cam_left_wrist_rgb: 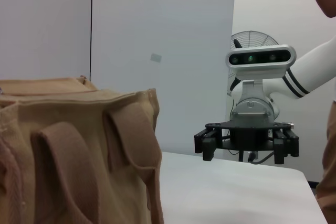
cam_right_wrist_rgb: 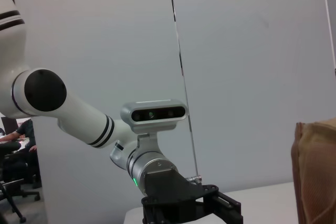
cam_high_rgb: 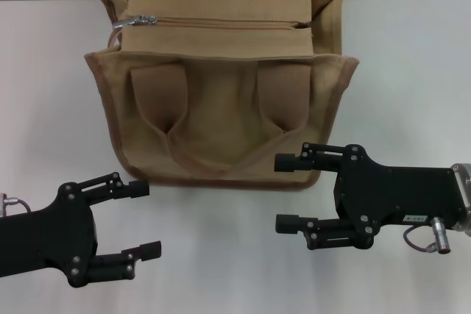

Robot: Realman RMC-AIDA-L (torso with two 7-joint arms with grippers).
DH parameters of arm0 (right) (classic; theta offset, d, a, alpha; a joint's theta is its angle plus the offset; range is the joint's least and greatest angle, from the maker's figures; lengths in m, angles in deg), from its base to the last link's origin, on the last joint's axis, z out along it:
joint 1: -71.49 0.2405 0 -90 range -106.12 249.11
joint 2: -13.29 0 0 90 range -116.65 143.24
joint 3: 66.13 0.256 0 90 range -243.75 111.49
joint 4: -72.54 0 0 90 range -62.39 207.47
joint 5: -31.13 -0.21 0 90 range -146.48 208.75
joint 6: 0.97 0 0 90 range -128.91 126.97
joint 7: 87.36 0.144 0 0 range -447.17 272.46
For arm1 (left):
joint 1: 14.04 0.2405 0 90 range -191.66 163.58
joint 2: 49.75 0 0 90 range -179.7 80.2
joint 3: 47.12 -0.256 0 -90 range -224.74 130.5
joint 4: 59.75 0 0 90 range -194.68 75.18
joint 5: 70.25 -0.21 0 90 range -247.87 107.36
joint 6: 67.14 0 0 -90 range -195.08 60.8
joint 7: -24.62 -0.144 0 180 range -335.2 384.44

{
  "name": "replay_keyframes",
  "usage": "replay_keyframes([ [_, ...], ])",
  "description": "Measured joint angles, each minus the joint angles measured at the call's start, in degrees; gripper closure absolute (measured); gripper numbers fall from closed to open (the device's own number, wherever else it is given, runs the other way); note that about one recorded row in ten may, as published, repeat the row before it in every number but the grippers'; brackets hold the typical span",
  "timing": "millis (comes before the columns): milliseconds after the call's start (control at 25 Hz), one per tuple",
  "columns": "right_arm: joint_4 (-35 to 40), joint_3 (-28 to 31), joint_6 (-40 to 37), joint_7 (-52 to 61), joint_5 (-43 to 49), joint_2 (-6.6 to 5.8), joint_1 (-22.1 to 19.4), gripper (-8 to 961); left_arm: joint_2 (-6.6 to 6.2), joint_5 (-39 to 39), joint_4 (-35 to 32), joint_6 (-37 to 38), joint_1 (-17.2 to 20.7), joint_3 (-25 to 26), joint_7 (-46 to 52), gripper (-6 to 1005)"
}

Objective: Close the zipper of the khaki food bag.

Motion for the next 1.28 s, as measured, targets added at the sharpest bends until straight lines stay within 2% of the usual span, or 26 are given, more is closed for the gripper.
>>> replay_keyframes([
  [720,-1.96,0.19,0.16,-0.25,-0.68,-0.02,-0.16,193,0.44,0.55,-0.06,-0.19,-0.24,0.21,-0.11,213],
  [1120,-6.5,0.19,0.23,-4.63,-1.91,-0.02,-0.12,193,1.0,1.21,1.37,-0.14,-0.23,9.35,-0.92,222],
  [1160,-7.07,0.19,0.23,-4.75,-2.17,0.02,-0.28,193,1.1,2.83,2.4,-0.51,-0.24,11.65,-1.06,223],
  [1280,-8.4,0.2,0.23,-5.67,-2.54,0.03,-0.28,193,1.07,4.68,3.97,-1.45,-0.23,13.14,-1.87,225],
])
